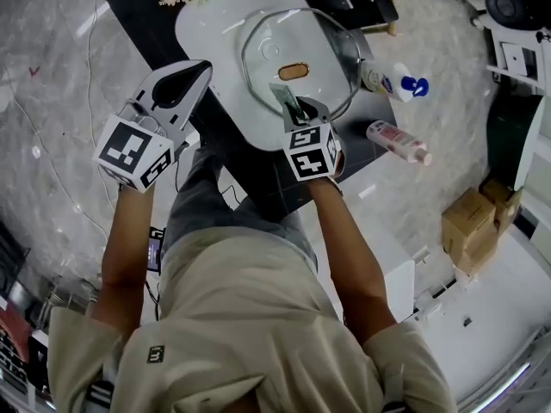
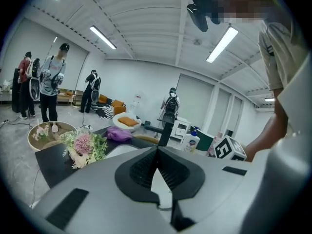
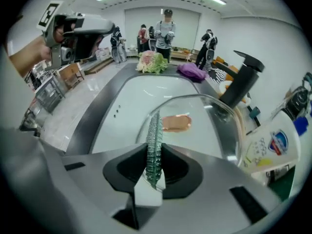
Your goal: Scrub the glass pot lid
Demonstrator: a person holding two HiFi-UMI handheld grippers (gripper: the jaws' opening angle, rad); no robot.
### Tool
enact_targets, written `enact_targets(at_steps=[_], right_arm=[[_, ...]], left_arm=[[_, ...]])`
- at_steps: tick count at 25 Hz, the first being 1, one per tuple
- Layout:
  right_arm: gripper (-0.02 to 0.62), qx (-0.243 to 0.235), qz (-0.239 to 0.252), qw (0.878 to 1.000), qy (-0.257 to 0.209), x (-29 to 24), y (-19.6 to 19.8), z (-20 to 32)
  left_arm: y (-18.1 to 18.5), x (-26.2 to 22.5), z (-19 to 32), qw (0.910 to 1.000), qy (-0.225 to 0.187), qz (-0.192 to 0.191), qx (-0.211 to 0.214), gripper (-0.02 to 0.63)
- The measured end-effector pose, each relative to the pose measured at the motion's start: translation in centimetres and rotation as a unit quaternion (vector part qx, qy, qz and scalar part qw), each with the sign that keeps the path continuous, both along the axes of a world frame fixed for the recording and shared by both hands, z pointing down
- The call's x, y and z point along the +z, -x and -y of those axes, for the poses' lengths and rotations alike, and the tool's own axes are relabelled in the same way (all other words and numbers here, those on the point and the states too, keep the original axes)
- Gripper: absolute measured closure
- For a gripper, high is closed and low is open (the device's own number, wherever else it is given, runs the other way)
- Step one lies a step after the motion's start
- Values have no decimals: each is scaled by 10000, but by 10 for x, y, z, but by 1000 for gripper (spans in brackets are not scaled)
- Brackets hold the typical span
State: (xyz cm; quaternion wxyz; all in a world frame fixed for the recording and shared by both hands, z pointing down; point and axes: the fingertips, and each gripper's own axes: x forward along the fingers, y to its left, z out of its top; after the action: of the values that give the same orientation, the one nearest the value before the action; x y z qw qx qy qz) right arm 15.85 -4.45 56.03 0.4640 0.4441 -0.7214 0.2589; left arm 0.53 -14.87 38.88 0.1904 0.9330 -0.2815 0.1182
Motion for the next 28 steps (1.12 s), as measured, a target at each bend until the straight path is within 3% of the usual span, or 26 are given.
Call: enact_targets(at_steps=[6,13,21,28], right_arm=[[506,918,-213,9951,-307,-29,-84,-5],[506,1347,-676,9819,-1151,-72,-143,26],[508,1186,-910,9745,-1671,-101,-143,84],[508,621,-939,9798,-1655,-87,-100,132]], left_arm=[[-23,-5,-1,9999,-66,-15,157,591],[-41,-9,-3,9997,-60,-12,250,591],[-32,-8,-1,9999,-60,-18,151,591],[-3,0,3,10000,-18,-23,-89,591]])
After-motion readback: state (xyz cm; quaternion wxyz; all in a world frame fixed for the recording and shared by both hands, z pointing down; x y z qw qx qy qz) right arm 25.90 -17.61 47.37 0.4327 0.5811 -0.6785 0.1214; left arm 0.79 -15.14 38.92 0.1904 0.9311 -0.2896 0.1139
